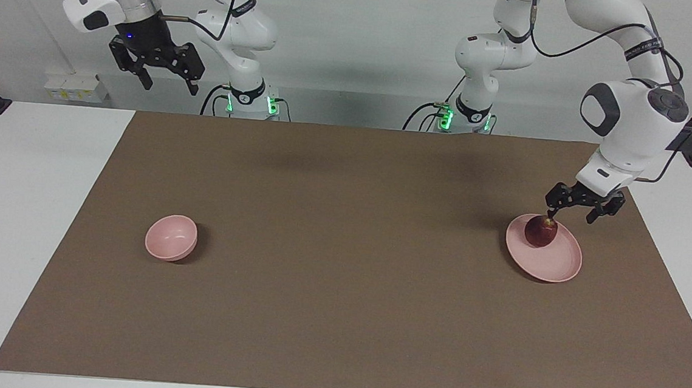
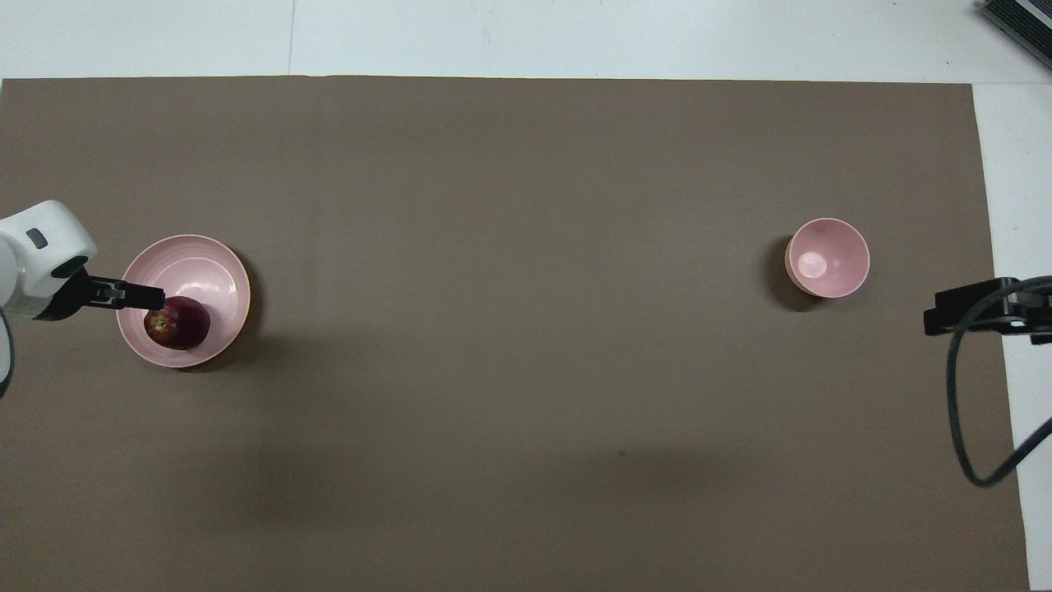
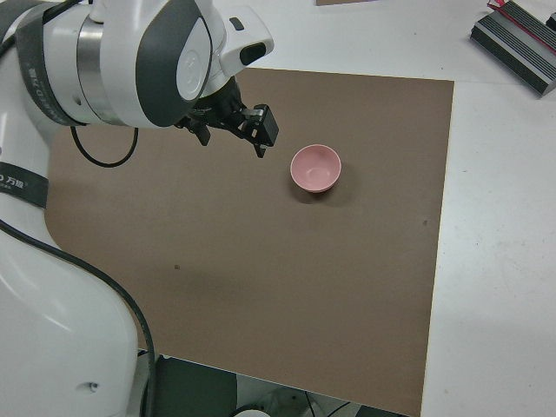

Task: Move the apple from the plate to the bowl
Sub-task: 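Reach the left gripper into the pink bowl and grasp the apple, then lift the apple with the left gripper while the right gripper approaches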

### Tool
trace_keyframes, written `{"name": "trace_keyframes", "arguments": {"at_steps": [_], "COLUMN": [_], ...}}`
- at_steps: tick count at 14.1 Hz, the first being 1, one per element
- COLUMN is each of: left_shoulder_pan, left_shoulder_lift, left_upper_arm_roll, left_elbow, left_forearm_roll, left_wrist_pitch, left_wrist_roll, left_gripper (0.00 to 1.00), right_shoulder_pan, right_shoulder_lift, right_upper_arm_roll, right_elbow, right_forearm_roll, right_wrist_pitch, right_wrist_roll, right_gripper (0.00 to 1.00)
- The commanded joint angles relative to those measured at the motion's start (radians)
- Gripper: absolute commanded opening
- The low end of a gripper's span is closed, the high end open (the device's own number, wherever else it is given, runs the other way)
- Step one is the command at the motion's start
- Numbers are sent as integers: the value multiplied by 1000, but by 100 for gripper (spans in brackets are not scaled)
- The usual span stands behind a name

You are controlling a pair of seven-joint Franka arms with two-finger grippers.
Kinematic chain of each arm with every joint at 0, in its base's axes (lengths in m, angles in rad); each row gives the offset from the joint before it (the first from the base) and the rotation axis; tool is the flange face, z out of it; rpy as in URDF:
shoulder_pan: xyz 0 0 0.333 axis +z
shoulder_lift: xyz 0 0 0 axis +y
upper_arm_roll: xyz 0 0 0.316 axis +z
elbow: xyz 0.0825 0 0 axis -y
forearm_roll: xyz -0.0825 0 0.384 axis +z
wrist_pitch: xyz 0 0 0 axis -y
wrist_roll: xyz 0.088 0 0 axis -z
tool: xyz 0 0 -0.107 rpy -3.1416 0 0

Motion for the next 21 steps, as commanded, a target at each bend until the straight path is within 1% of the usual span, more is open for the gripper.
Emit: {"name": "trace_keyframes", "arguments": {"at_steps": [1,4,7,8,9,10,11,12,13,14,16,19,20,21], "left_shoulder_pan": [12,11,11,11,11,11,9,6,3,0,-5,-6,-12,-34], "left_shoulder_lift": [37,60,48,46,45,45,45,46,46,48,52,43,29,29], "left_upper_arm_roll": [-6,-6,-6,-6,-6,-6,-8,-6,-6,-6,-8,-17,-20,-22], "left_elbow": [-18,-59,-121,-124,-125,-127,-127,-124,-121,-116,-107,-89,-70,-32], "left_forearm_roll": [-15,-15,-17,-20,-21,-21,-21,-21,-21,-21,-23,-23,-23,-27], "left_wrist_pitch": [71,136,162,162,160,160,160,159,156,153,151,144,115,55], "left_wrist_roll": [20,19,17,17,16,16,16,17,17,17,13,8,2,-7], "left_gripper": [100,100,100,100,100,83,43,19,0,0,0,0,0,0], "right_shoulder_pan": [-12,-10,0,2,2,1,1,2,5,10,34,66,92,111], "right_shoulder_lift": [-12,0,29,43,54,68,82,94,108,126,143,148,148,148], "right_upper_arm_roll": [0,0,0,1,1,1,1,1,3,4,4,7,6,7], "right_elbow": [-21,-50,-67,-68,-75,-79,-79,-81,-84,-87,-111,-221,-260,-294], "right_forearm_roll": [16,39,106,126,172,229,276,312,351,397,462,603,640,684], "right_wrist_pitch": [0,3,14,11,11,6,5,8,12,18,72,202,253,309], "right_wrist_roll": [-19,12,191,234,287,367,439,491,545,594,669,739,760,792], "right_gripper": [100,100,100,100,100,100,100,100,100,100,100,100,100,100]}}
